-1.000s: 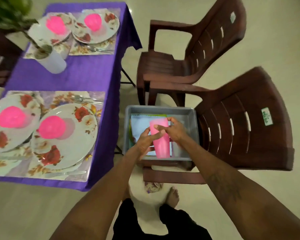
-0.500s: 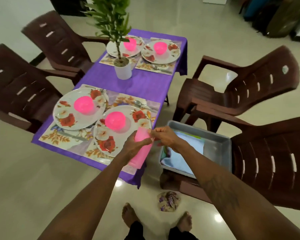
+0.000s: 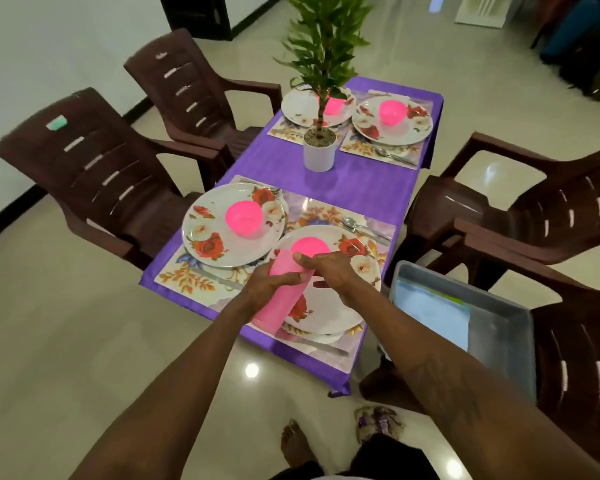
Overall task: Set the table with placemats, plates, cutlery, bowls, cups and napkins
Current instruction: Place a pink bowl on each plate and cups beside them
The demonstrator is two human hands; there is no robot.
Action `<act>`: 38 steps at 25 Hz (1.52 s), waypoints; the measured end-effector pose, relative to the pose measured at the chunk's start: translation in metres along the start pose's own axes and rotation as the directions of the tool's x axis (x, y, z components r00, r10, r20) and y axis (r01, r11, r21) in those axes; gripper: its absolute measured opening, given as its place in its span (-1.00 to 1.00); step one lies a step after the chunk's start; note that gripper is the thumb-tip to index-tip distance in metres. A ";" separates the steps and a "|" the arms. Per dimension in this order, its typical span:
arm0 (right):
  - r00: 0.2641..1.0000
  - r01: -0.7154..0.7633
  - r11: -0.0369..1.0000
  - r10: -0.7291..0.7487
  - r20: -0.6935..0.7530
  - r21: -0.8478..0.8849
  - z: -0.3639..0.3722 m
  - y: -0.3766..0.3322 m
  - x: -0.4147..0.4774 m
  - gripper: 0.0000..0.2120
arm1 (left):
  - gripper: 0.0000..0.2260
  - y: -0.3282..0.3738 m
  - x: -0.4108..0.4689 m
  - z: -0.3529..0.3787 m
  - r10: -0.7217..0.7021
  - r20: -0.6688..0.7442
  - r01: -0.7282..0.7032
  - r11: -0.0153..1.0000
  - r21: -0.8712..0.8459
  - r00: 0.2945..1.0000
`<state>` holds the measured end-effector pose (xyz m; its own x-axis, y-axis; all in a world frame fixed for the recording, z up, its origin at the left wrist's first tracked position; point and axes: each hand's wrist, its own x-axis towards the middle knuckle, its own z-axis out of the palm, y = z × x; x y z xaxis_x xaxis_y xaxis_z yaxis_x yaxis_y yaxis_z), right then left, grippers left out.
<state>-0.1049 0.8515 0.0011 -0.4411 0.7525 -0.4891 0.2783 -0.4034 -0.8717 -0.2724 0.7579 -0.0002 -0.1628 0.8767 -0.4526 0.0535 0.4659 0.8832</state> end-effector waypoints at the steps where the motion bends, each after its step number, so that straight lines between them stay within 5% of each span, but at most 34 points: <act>1: 1.000 -0.004 1.000 0.004 -0.013 0.021 0.005 -0.003 0.004 -0.40 | -0.42 0.001 0.002 -0.004 0.008 -0.010 -0.007 1.000 0.003 1.000; 5: 0.998 0.023 0.997 -0.019 -0.052 0.075 0.015 -0.017 0.027 -0.40 | -0.43 0.009 0.016 -0.002 0.039 -0.176 -0.033 0.999 0.037 0.984; 9: 0.994 -0.010 0.980 0.031 -0.102 0.199 -0.002 -0.052 0.058 -0.63 | -0.30 0.008 0.026 -0.010 0.161 -0.299 -0.046 0.933 0.358 0.941; 14: 0.996 0.084 0.968 -0.087 0.002 0.238 -0.030 -0.082 0.086 -0.58 | -0.27 0.010 0.037 -0.019 0.132 -0.423 -0.028 0.970 0.242 0.897; 17: 0.987 0.148 0.970 -0.132 -0.091 0.195 -0.032 -0.087 0.108 -0.46 | -0.23 0.020 0.045 -0.031 0.154 -0.412 -0.034 0.959 0.282 0.898; 20: 0.918 0.246 0.965 -0.263 -0.297 -0.095 -0.044 -0.085 0.135 -0.47 | -0.27 0.012 0.045 -0.052 0.112 -0.467 0.008 0.969 0.247 0.877; 25: 0.863 0.306 0.787 -0.467 -0.193 -0.535 -0.058 -0.065 0.171 -0.67 | -0.09 -0.008 0.041 -0.074 -0.024 -0.519 0.132 0.977 0.171 0.854; 34: 0.889 0.256 0.650 -0.449 -0.090 -0.715 -0.058 -0.050 0.186 -0.69 | -0.04 0.006 0.056 -0.083 -0.053 -0.498 0.136 0.982 0.132 0.866; 38: 0.893 0.240 0.671 -0.436 -0.112 -0.702 -0.064 -0.045 0.185 -0.70 | -0.32 0.021 0.056 -0.075 -0.039 -0.455 0.106 0.987 0.123 0.890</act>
<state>-0.1445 1.0426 -0.0480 -0.4197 0.9061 -0.0529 0.6800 0.2753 -0.6796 -0.3545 0.8077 0.0024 -0.5949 0.7073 -0.3818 0.1562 0.5677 0.8083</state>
